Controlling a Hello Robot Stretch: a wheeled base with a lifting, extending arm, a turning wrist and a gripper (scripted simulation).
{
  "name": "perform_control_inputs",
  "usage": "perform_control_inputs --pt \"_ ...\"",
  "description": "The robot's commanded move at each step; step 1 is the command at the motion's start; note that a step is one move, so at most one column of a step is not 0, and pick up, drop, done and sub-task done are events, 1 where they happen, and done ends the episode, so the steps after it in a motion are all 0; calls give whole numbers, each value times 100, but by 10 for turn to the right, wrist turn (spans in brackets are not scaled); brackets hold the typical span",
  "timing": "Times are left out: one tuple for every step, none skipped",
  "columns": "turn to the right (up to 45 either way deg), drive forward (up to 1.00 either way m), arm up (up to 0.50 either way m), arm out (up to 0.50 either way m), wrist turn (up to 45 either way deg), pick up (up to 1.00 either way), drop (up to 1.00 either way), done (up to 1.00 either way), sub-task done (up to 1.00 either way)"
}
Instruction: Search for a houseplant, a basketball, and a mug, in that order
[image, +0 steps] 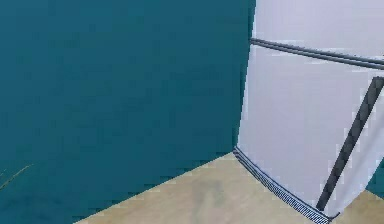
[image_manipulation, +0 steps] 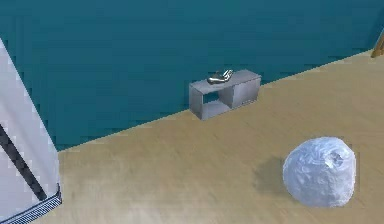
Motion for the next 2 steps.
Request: perform_control_inputs --pt "0 80 0 0 0 0 0 0 0" --pt "-450 0 0 0 0 0 0 0 0"
